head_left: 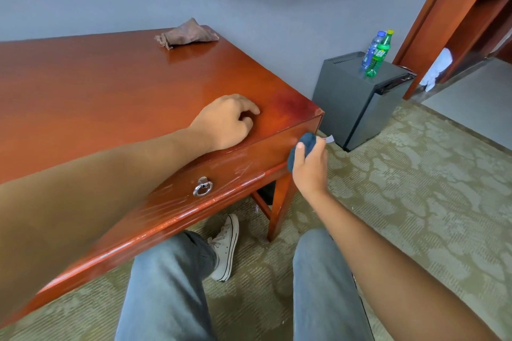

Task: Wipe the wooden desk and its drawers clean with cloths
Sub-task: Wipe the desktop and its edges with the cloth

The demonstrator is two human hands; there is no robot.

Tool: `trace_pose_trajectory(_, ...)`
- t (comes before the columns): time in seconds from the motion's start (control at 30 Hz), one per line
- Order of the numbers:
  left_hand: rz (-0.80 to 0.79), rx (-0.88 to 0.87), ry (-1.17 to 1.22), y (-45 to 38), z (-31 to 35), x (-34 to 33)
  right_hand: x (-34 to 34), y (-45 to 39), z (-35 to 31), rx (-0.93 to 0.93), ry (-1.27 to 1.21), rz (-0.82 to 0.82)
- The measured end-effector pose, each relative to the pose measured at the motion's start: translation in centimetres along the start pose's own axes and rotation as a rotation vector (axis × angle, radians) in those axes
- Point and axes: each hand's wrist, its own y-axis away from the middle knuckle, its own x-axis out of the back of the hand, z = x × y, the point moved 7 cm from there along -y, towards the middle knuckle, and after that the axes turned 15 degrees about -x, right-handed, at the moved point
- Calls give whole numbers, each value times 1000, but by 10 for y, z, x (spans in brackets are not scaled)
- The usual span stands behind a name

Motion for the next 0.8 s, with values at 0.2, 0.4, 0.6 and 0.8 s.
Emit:
trace_pose_trajectory(0.2,-270,40,-229,46,-34,9,-16,59,-28,50,-70,-107)
trace_pose_trajectory(0.4,-205,44,-211,42,-34,9,-26,142,-77,548,-116,-204)
trace_pose_trajectory(0.6,-196,43,-203,45,-36,9,6,70,-46,159,-285,67)
trace_pose_trajectory(0.8,-192,52,-215,42,-34,11,-18,144,-74,152,-431,113)
